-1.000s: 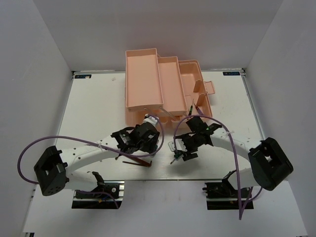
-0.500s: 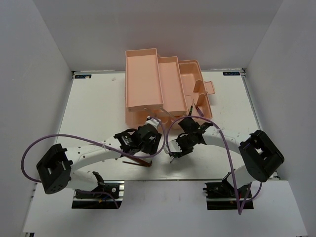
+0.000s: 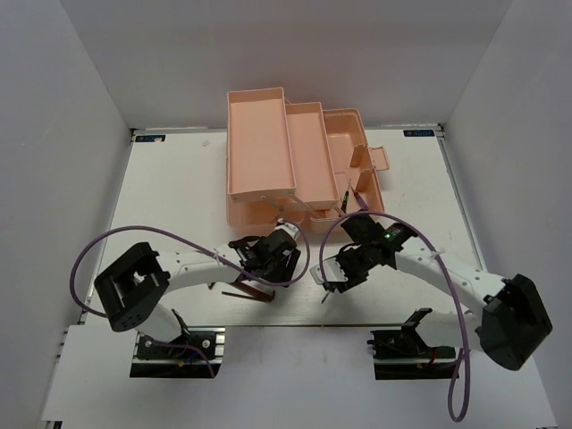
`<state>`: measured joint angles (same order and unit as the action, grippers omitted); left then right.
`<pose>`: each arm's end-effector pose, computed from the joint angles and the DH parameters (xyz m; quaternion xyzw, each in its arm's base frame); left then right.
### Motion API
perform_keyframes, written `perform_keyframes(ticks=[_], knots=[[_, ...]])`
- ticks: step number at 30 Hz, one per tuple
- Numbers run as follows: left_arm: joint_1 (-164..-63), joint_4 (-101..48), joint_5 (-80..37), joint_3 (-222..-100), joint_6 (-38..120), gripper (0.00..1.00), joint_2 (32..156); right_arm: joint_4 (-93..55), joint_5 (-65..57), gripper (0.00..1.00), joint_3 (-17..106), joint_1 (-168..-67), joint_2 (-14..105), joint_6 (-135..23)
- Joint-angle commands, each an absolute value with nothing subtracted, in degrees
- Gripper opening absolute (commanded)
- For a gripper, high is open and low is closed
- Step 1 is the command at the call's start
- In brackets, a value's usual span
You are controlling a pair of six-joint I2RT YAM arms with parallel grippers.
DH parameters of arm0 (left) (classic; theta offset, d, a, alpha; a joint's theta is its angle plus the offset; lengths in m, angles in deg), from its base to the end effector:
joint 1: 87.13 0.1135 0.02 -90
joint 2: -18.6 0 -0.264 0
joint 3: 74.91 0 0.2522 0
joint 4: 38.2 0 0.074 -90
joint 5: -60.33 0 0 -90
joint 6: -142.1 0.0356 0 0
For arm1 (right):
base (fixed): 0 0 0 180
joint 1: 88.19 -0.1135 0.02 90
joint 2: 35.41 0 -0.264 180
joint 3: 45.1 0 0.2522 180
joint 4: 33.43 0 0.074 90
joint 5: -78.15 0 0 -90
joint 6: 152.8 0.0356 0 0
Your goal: Sort the tools into containers
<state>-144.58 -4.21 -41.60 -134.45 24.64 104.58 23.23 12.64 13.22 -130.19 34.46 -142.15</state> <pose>0.1574 -0.2329 0.1699 0.2232 0.9358 -0.0972 0.2551 0.1504 0.1553 0.2121 -0.8563 0.4350 0.1382 0.2417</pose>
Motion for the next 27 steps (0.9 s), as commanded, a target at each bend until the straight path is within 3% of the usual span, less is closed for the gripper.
perform_keyframes(ticks=[1, 6, 12, 14, 21, 25, 26, 27], knots=[[-144.2, -6.0, -41.9, -136.6, 24.5, 0.75, 106.1, 28.8, 14.6, 0.0, 17.6, -129.2, 30.3, -135.4], [-143.6, -6.0, -42.4, -137.1, 24.5, 0.72, 108.7, 32.5, 11.9, 0.0, 25.7, -127.9, 26.9, -127.0], [-143.6, -6.0, -42.9, -137.6, 24.5, 0.64, 110.4, 7.5, -19.2, 0.0, 32.6, -126.5, 28.8, -103.2], [-143.6, -6.0, -42.9, -137.6, 24.5, 0.61, 110.4, 0.6, -22.6, 0.0, 34.6, -125.6, 33.0, -99.3], [-144.3, -4.8, -43.5, -138.2, 24.5, 0.6, 110.4, 3.5, -24.1, 0.0, 54.6, -124.2, 54.0, -86.9], [-144.3, -4.3, -43.5, -137.6, 24.0, 0.51, 109.1, 10.7, -21.5, 0.0, 65.6, -124.0, 62.9, -83.6], [-144.3, -4.3, -43.5, -137.6, 24.0, 0.46, 109.1, 11.5, -21.9, 0.05, 67.5, -123.9, 64.8, -83.1], [-144.3, -4.3, -43.5, -137.6, 24.0, 0.44, 108.4, 12.1, -21.8, 0.22, 68.1, -123.6, 65.1, -82.6]])
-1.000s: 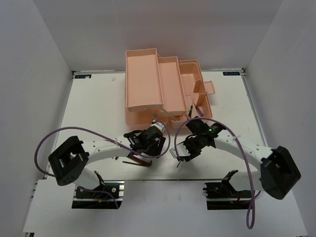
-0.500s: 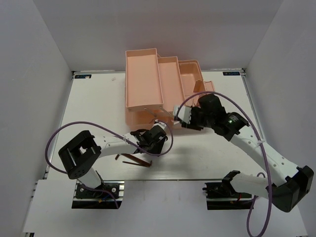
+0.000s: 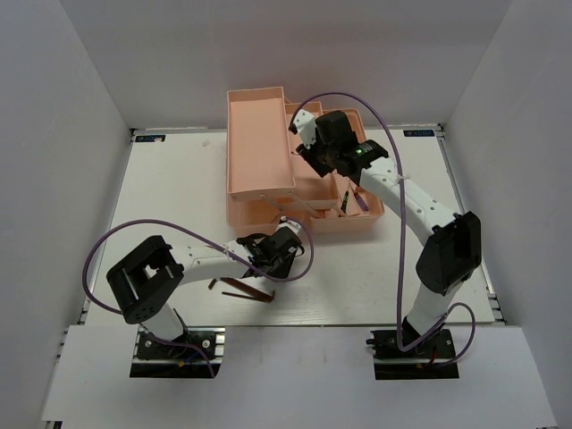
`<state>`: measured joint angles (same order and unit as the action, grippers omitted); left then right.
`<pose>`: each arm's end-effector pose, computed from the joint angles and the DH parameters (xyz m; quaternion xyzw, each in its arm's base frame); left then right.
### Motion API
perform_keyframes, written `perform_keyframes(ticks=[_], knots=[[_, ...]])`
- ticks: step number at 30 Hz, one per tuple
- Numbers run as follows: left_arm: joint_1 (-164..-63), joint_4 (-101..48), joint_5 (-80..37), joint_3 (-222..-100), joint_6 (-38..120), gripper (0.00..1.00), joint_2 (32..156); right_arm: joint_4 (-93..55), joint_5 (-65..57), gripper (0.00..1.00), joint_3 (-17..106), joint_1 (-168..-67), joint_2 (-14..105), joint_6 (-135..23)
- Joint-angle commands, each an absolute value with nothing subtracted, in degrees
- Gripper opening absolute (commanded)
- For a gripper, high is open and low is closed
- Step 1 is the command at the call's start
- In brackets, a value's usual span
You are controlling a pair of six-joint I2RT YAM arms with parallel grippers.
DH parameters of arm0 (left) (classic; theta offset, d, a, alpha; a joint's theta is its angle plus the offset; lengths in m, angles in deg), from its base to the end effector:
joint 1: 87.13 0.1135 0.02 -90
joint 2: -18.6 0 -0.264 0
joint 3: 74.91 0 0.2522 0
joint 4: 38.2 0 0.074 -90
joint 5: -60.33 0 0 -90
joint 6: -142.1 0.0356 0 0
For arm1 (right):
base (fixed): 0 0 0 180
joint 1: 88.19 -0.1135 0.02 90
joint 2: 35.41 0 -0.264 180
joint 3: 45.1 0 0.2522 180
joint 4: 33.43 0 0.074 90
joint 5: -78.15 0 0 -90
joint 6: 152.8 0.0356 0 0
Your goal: Sort the tools into containers
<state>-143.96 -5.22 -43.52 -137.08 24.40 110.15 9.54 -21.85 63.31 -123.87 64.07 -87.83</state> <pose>0.1698 -0.2442 0.1575 0.2145 0.9402 -0.0728 0.2542 0.3310 0.2300 0.3520 -0.4093 0.7798 -0.0333 0.4725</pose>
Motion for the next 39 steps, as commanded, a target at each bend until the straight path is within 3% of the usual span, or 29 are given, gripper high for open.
perform_keyframes(ticks=[1, 3, 6, 7, 14, 16, 19, 20, 23, 27, 31, 39], knots=[[-144.3, -4.3, -43.5, -137.6, 24.0, 0.41, 108.4, 12.5, -20.7, 0.35, 67.8, -123.7, 65.5, -82.6], [-144.3, -4.3, -43.5, -137.1, 24.0, 0.33, 108.4, 12.6, -20.1, 0.5, 66.3, -123.4, 65.1, -82.8], [-144.3, -4.3, -42.9, -137.1, 24.0, 0.25, 108.4, 12.5, -18.6, 0.6, 64.6, -123.1, 64.2, -83.0], [-144.3, -4.3, -42.9, -137.1, 24.0, 0.23, 109.0, 12.6, -18.1, 0.68, 64.4, -122.9, 64.0, -82.9], [-144.8, -4.8, -40.1, -139.7, 25.7, 0.0, 109.0, 10.5, -19.1, 0.74, 59.4, -121.3, 58.0, -82.0], [-145.4, -4.8, -39.4, -141.1, 27.0, 0.0, 108.2, 6.6, -21.1, 0.7, 54.6, -120.9, 53.3, -80.6], [-145.4, -4.8, -38.3, -143.5, 28.8, 0.0, 106.7, 2.2, -25.7, 0.54, 48.0, -119.3, 47.6, -79.7], [-145.9, -4.8, -37.8, -144.3, 29.3, 0.0, 106.7, 1.8, -27.1, 0.33, 47.1, -117.9, 46.6, -78.4], [-146.4, -4.3, -35.7, -147.8, 31.4, 0.0, 106.1, 2.5, -29.6, 0.03, 42.5, -115.2, 43.3, -75.1], [-147.0, -3.8, -32.5, -153.0, 34.3, 0.0, 105.5, 4.7, -33.9, 0.0, 38.8, -110.2, 39.8, -70.4], [-147.5, -3.8, -32.0, -160.9, 36.6, 0.0, 104.9, 6.1, -30.1, 0.0, 33.1, -104.8, 36.7, -67.9], [-144.3, -1.8, -46.2, -182.2, 39.8, 0.0, 115.4, 5.2, -22.6, 0.0, 21.4, -100.7, 28.5, -65.6]])
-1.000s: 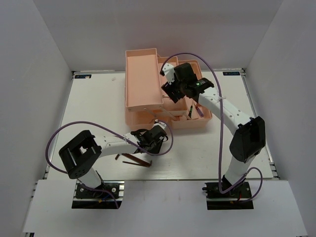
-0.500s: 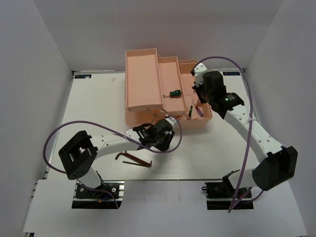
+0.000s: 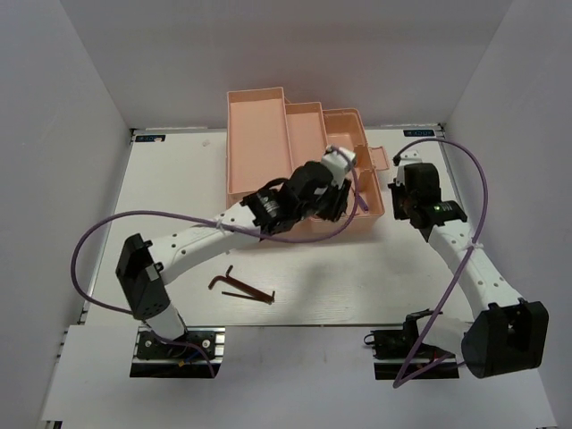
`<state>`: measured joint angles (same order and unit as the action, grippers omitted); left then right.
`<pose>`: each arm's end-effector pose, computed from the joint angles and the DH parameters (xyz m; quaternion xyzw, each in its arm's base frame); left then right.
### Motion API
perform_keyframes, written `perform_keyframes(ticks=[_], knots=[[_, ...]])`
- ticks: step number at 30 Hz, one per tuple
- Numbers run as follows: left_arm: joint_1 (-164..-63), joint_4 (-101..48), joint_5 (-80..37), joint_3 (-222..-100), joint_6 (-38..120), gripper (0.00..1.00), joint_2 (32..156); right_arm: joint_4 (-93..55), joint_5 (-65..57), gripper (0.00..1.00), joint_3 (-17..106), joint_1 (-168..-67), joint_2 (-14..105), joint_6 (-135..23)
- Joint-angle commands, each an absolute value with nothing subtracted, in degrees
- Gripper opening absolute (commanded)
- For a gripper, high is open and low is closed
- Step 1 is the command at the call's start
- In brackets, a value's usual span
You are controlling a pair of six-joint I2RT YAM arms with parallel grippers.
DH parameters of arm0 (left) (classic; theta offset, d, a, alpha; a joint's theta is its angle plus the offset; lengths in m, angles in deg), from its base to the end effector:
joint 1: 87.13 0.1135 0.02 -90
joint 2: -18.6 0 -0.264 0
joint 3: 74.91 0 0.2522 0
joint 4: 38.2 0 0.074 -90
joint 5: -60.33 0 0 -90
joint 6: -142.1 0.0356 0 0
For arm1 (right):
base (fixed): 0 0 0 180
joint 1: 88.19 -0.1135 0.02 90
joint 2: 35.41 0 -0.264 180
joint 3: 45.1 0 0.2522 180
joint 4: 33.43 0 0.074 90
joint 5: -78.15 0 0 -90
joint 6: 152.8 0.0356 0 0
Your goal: Sort the tools into containers
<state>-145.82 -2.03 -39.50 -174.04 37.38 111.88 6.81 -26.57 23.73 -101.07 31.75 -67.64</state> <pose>0.2027 -0.3216 0.3477 0.2840 0.8173 -0.2367 0.4419 0.2500 0.0479 0.2965 -0.0827 0.8914 -0.0850 0.4374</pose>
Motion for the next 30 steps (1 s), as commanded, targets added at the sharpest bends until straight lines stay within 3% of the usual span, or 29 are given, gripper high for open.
perform_keyframes(ticks=[1, 3, 4, 8, 11, 16, 19, 21, 26, 30], knots=[[-143.5, -1.2, -46.9, -184.8, 40.8, 0.0, 119.5, 5.0, -21.9, 0.0, 20.8, -100.2, 28.1, -65.6], [-142.6, 2.0, -49.8, -192.5, 41.4, 0.0, 123.8, 4.9, -19.7, 0.0, 18.5, -100.0, 26.5, -66.5], [-141.6, 3.1, -51.0, -194.8, 41.4, 0.0, 125.9, 4.9, -19.0, 0.05, 18.0, -100.1, 26.1, -67.4], [-140.0, 8.4, -53.2, -204.5, 42.5, 0.0, 134.1, 6.3, -6.8, 0.41, 15.0, -100.0, 22.8, -72.8], [-138.9, 9.7, -55.2, -205.1, 42.5, 0.0, 135.5, 6.1, -2.7, 0.47, 13.6, -100.1, 20.5, -74.4], [-137.2, 10.2, -56.0, -203.2, 42.5, 0.0, 135.0, 5.9, -1.1, 0.48, 13.5, -99.9, 20.1, -74.6], [-136.7, 9.7, -55.3, -202.0, 42.5, 0.07, 135.0, 6.3, 0.2, 0.59, 13.7, -100.1, 20.8, -74.5], [-136.2, 9.7, -54.7, -202.0, 43.0, 0.21, 135.0, 7.6, 1.8, 0.75, 14.2, -100.1, 21.4, -75.0], [-136.2, 10.2, -53.7, -201.4, 43.0, 0.6, 134.4, 8.4, 4.6, 0.83, 14.9, -100.2, 21.3, -76.2], [-136.2, 10.2, -53.1, -202.1, 43.0, 0.75, 133.3, 8.9, 7.1, 0.86, 15.0, -100.1, 20.2, -77.4]])
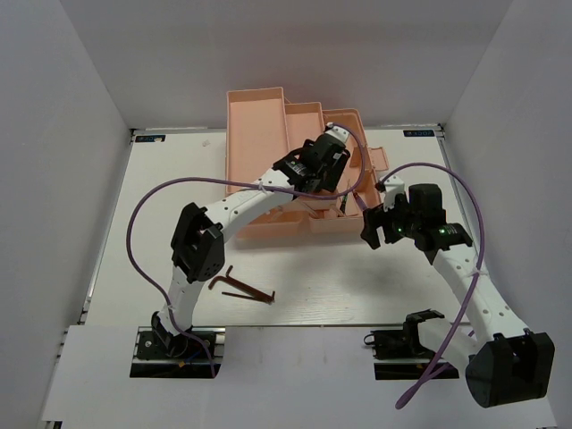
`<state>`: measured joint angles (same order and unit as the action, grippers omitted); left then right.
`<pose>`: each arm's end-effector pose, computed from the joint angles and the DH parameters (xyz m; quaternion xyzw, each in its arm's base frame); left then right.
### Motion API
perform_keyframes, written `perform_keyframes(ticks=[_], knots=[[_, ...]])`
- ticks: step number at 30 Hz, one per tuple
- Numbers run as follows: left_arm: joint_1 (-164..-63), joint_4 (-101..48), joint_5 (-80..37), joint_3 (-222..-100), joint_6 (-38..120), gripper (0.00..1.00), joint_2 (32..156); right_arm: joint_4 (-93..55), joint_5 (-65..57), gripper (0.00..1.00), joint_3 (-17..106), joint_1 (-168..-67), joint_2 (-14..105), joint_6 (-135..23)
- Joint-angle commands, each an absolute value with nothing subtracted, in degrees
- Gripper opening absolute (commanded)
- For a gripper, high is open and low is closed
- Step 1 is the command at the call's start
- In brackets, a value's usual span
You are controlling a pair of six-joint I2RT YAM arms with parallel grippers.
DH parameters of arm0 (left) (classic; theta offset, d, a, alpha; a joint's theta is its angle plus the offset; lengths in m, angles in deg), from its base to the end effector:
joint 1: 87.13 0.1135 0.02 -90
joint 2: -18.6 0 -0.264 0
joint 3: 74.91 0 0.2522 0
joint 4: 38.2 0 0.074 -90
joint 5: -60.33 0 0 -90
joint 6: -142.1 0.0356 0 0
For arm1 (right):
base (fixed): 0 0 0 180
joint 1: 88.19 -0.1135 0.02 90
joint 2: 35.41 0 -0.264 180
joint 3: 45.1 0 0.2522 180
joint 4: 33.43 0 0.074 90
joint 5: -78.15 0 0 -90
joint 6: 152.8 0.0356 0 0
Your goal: Sort the tools into containers
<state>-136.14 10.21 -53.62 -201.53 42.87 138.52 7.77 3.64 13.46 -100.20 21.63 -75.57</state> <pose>0.3269 -0.3541 0.3009 0.2239 0.8683 -0.0293 0.4417 0.2052 0.0534 0.2725 -0.2484 0.8637 0.1192 0.4221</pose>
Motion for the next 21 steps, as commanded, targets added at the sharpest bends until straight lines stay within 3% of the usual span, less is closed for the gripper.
perform_keyframes(ticks=[1, 3, 5, 6, 7, 8, 11, 13, 16, 18, 19, 20, 21], knots=[[-136.2, 10.2, -52.5, -202.7, 43.0, 0.79, 133.3, 8.9, 8.4, 0.86, 15.2, -100.1, 19.8, -77.9], [-136.2, 10.2, -51.9, -203.5, 43.0, 0.82, 131.8, 9.3, 9.5, 0.86, 15.2, -100.1, 19.4, -79.3], [-136.2, 10.2, -50.2, -204.1, 43.0, 0.82, 130.8, 9.9, 12.0, 0.73, 15.1, -100.1, 19.1, -80.2], [-136.2, 10.2, -49.5, -204.1, 43.0, 0.8, 129.3, 10.6, 14.8, 0.62, 15.2, -100.2, 19.0, -82.4], [-136.8, 10.2, -48.8, -204.1, 43.0, 0.77, 128.2, 11.4, 18.7, 0.39, 15.2, -100.2, 19.3, -83.5], [-136.8, 9.4, -47.4, -203.1, 43.7, 0.73, 127.1, 12.1, 23.9, 0.26, 15.2, -100.2, 19.1, -84.8], [-137.3, 8.3, -42.1, -199.3, 44.2, 0.34, 120.8, 14.9, 34.8, 0.0, 14.8, -101.0, 20.4, -93.1], [-137.3, 7.3, -40.8, -192.7, 44.2, 0.0, 116.0, 14.5, 36.0, 0.0, 14.5, -102.7, 21.6, -94.5], [-137.3, 0.5, -38.9, -175.4, 43.7, 0.04, 100.1, 13.2, 30.2, 0.0, 17.2, -108.4, 27.0, -93.8], [-137.3, -2.4, -38.9, -163.0, 42.2, 0.19, 87.0, 14.4, 28.3, 0.0, 18.2, -110.9, 28.8, -93.9], [-137.3, -2.4, -40.6, -159.9, 41.1, 0.34, 83.3, 13.8, 26.9, 0.0, 18.9, -115.5, 30.3, -94.3], [-137.3, -0.7, -41.4, -155.6, 40.1, 0.42, 80.4, 13.1, 25.0, 0.16, 19.2, -117.2, 31.6, -94.6], [-137.3, 1.3, -42.4, -153.8, 38.8, 0.51, 78.0, 13.1, 22.8, 0.21, 20.1, -118.9, 32.7, -94.9]])
